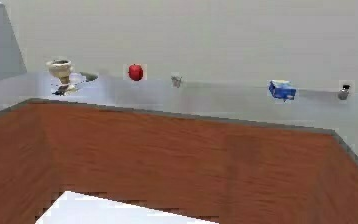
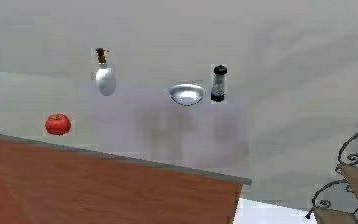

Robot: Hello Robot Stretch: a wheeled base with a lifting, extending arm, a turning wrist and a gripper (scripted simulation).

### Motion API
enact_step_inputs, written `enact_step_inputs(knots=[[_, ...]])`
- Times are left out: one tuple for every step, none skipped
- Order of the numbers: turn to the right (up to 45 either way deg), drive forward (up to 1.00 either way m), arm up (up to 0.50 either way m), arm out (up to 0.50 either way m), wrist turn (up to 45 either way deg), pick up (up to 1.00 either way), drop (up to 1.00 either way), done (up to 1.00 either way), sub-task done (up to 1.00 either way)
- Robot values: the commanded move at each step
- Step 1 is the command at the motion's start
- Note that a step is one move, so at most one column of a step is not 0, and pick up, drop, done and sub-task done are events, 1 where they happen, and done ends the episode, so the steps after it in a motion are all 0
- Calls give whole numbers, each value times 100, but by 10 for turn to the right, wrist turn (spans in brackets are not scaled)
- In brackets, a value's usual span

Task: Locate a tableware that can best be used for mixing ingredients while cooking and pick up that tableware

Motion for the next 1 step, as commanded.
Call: enact_step_inputs(knots=[[450, 0, 0, 0, 0, 0, 0, 0, 0]])
